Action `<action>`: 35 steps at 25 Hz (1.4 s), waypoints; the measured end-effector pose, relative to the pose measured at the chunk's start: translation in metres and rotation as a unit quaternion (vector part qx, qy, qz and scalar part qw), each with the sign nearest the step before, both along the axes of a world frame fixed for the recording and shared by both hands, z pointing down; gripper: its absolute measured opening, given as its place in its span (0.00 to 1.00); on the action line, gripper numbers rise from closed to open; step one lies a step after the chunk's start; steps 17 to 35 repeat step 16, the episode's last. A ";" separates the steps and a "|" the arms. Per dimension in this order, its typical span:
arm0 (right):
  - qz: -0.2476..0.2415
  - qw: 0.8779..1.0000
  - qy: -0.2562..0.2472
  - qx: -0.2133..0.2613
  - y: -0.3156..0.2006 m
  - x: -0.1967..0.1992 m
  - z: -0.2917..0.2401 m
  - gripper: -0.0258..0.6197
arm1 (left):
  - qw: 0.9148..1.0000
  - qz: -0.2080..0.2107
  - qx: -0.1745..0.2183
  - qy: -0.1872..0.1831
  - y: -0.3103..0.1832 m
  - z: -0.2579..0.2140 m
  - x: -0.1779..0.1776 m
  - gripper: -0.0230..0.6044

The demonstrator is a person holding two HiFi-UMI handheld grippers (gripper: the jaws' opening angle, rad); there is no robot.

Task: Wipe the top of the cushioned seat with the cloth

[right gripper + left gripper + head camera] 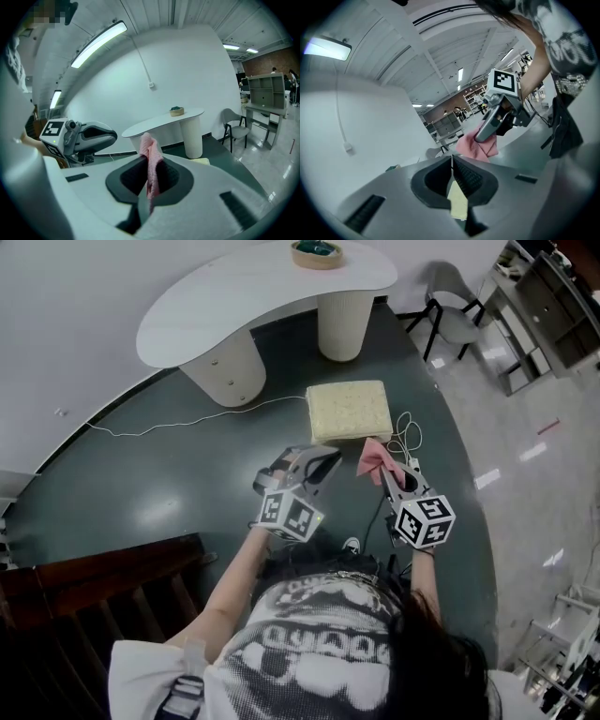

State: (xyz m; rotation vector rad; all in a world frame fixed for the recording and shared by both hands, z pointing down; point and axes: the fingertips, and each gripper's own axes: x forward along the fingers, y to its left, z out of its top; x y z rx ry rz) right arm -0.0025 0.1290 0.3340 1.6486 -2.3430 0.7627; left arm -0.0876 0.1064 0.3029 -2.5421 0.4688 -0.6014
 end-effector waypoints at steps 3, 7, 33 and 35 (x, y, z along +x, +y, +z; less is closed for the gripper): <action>-0.007 1.000 0.002 0.000 0.000 0.002 0.002 0.05 | 1.000 -0.004 -0.001 0.000 0.002 -0.004 0.005 0.06; -0.012 1.000 0.004 0.003 -0.001 0.004 0.003 0.05 | 1.000 -0.005 0.003 0.000 0.006 -0.001 0.007 0.06; -0.011 1.000 0.001 0.004 0.002 0.015 0.006 0.05 | 1.000 -0.004 -0.001 -0.006 0.009 -0.001 0.018 0.06; -0.011 1.000 0.001 0.004 0.002 0.015 0.006 0.05 | 1.000 -0.004 -0.001 -0.006 0.009 -0.001 0.018 0.06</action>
